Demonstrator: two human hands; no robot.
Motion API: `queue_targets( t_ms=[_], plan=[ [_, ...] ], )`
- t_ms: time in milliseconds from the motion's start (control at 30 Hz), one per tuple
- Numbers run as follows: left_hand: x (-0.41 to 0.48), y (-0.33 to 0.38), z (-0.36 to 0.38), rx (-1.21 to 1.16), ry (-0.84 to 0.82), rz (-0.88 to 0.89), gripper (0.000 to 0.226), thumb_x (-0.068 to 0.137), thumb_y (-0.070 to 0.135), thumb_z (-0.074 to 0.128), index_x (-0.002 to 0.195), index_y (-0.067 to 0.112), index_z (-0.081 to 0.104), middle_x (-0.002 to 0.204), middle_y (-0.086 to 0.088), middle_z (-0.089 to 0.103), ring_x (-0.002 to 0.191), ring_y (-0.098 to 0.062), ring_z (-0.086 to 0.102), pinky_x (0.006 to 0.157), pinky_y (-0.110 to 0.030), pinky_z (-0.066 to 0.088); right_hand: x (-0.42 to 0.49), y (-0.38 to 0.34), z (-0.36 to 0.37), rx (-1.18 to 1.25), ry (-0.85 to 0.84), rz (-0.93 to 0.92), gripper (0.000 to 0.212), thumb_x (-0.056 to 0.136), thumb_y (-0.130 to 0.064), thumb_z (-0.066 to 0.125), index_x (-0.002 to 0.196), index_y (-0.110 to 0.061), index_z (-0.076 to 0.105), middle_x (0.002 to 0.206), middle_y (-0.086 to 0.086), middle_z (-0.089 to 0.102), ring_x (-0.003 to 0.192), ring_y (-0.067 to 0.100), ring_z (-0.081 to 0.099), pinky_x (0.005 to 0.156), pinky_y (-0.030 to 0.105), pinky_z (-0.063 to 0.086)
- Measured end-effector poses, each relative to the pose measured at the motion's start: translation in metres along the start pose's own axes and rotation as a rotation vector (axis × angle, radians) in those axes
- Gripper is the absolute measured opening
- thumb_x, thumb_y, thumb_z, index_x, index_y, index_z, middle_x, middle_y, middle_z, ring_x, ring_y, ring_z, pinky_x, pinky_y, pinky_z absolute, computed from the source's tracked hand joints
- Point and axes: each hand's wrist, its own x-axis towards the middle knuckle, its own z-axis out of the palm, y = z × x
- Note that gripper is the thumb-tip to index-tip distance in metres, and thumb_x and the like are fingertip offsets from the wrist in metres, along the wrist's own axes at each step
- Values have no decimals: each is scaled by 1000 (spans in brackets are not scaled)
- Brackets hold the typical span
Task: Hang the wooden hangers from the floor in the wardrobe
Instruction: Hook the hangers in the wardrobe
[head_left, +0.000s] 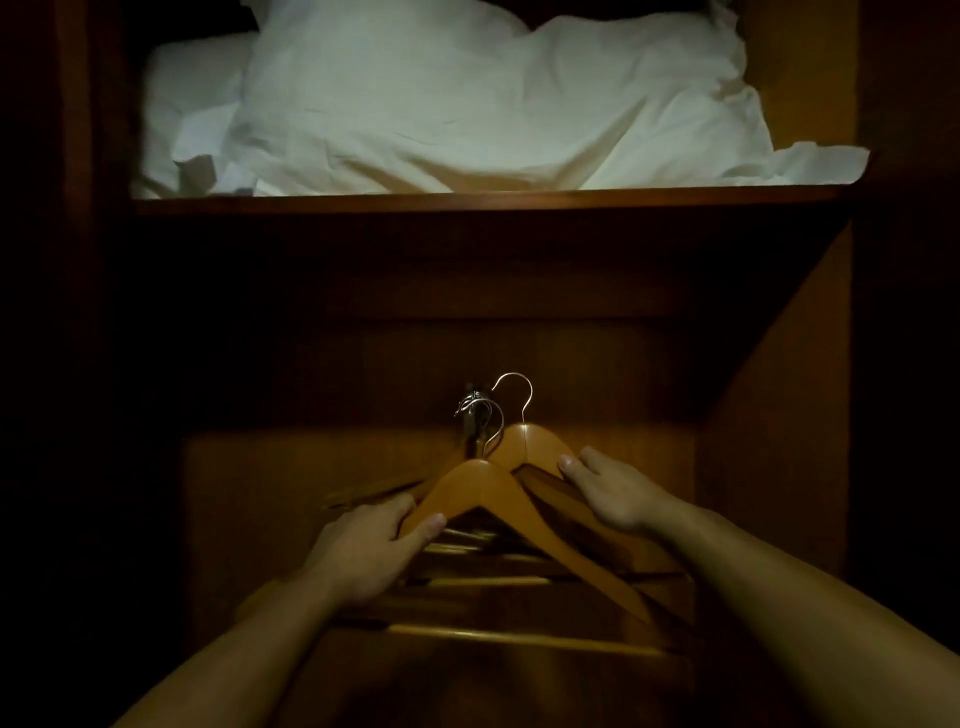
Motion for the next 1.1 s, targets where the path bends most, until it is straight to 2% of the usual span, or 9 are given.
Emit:
queue_targets(
  t_ms=[133, 267, 400, 633, 733, 900, 967, 1033, 1100],
  plan=[
    [12, -11, 0, 11, 42, 42, 34, 94, 65, 34, 80, 37, 45, 75, 7, 58, 67, -2, 54, 56, -23, 32, 16, -5, 13, -15, -5, 6, 46, 104, -51, 27, 127, -17, 48, 111, 2, 56, 100, 17, 56, 90, 34, 46],
    [22, -22, 3, 5, 50, 44, 33, 95, 64, 35, 78, 37, 44, 75, 7, 59, 66, -2, 55, 55, -22, 33, 34, -10, 21, -34, -9, 19, 52, 104, -52, 26, 134, -15, 46, 120, 6, 56, 109, 21, 55, 97, 38, 46],
    [33, -32, 8, -43, 61, 29, 44, 86, 72, 31, 81, 33, 49, 76, 6, 60, 67, -4, 57, 58, -24, 38, 49, -10, 24, -39, -21, 18, 59, 103, -55, 24, 143, -15, 42, 138, 10, 53, 124, 26, 53, 107, 45, 42],
    [39, -31, 11, -47, 95, 39, 47, 86, 72, 30, 81, 29, 49, 76, 6, 62, 69, -6, 59, 60, -27, 39, 48, -7, 35, -87, -104, 5, 56, 104, -53, 26, 146, -17, 36, 140, 8, 52, 123, 25, 53, 102, 39, 43],
    [39, -30, 14, -84, 101, 30, 52, 82, 76, 28, 82, 29, 51, 76, 4, 64, 69, -8, 61, 62, -31, 44, 47, -5, 35, -112, -102, -18, 57, 103, -54, 26, 146, -18, 36, 135, 7, 55, 117, 23, 55, 98, 38, 45],
    [38, -26, 19, -67, 100, 22, 48, 85, 74, 30, 83, 30, 51, 79, 5, 63, 71, -8, 60, 61, -28, 42, 46, -7, 36, -49, -130, 7, 62, 101, -59, 28, 147, -17, 33, 137, 8, 54, 119, 25, 56, 99, 39, 45],
    [38, -23, 23, -54, 93, 14, 39, 91, 68, 34, 82, 33, 49, 79, 8, 61, 71, -5, 58, 59, -26, 37, 40, -9, 34, -20, -31, -66, 58, 100, -60, 27, 140, -19, 39, 134, 7, 55, 116, 23, 56, 97, 38, 46],
    [38, -21, 27, -57, 75, 2, 35, 94, 65, 36, 84, 34, 49, 78, 10, 60, 72, -3, 56, 60, -25, 35, 31, -10, 32, 31, 73, -175, 49, 99, -62, 27, 124, -25, 47, 119, 3, 59, 103, 17, 58, 94, 40, 51],
    [38, -17, 32, -56, 80, -9, 38, 93, 66, 34, 88, 32, 52, 81, 11, 62, 74, -3, 58, 62, -26, 37, 21, -11, 33, 63, 70, -238, 43, 97, -64, 30, 114, -29, 49, 105, -1, 62, 92, 14, 61, 86, 39, 54]
  ],
)
